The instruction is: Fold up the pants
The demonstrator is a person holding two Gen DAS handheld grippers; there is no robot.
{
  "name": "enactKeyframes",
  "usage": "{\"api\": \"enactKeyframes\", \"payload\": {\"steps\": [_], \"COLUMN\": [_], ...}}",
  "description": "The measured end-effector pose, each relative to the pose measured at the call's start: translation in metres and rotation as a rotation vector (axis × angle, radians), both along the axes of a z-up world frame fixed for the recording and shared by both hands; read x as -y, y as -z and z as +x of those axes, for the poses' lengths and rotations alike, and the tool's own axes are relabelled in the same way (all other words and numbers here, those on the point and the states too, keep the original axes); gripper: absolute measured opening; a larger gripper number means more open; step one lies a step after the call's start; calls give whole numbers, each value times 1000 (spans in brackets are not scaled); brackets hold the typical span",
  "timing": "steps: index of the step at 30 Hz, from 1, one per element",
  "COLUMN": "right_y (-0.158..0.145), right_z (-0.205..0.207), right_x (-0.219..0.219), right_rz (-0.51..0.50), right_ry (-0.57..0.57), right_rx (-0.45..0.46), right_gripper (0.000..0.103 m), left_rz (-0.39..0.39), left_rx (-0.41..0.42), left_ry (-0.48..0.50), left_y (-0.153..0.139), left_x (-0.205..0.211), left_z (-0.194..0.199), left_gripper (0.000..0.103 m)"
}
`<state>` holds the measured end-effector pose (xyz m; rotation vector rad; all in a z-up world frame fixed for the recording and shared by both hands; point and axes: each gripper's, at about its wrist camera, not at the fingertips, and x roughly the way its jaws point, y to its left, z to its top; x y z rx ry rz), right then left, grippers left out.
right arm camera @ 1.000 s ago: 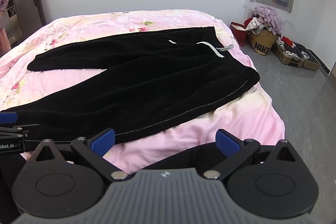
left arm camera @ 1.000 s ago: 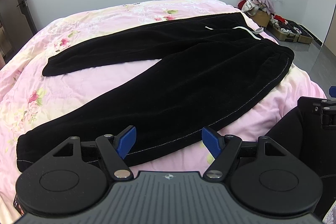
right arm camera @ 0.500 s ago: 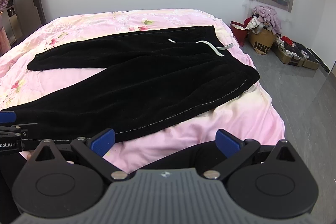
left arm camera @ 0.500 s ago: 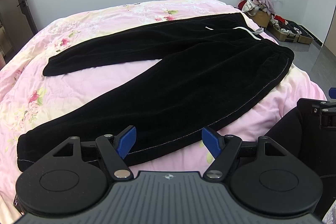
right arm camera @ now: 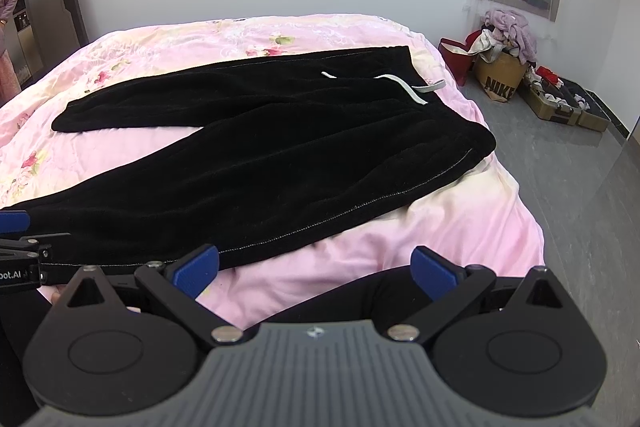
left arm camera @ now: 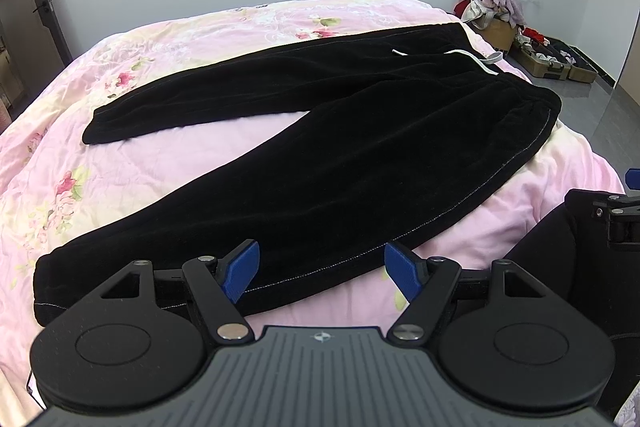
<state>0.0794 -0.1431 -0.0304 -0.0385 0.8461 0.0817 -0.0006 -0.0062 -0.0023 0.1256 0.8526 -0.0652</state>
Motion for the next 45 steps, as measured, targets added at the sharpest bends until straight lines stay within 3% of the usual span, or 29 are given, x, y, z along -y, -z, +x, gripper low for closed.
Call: {"api": "enactKeyframes", "payload": {"steps": [20, 25, 27, 29, 32, 36, 45], "right_y": [2, 4, 6, 11, 22, 44, 103], "right_z": [0, 6, 11, 16, 31, 60, 133], "right_x": [0, 0, 0, 0, -2, -8, -23], "right_rz": [-2, -30, -50, -67, -97, -141, -385], "right_ry": [-7, -48, -86, -144, -245, -408, -635], "right_rx": [-11, -17, -23, -17, -32, -108, -268], "right_gripper": [98, 98, 98, 98, 98, 85, 83], "left_rz": [1, 73, 85, 85, 144, 205, 409], "left_rx": [-3, -39, -67, -112, -153, -246, -412], "left_ry": [5, 84, 125, 196, 304, 442, 526], "left_y": [1, 5, 7, 12, 25, 49, 107], "left_x": [0, -3, -8, -13, -16, -20, -31], "left_z": [0, 7, 13, 19, 26, 40, 86], "left_gripper": [84, 83, 77, 75, 75, 75, 75]}}
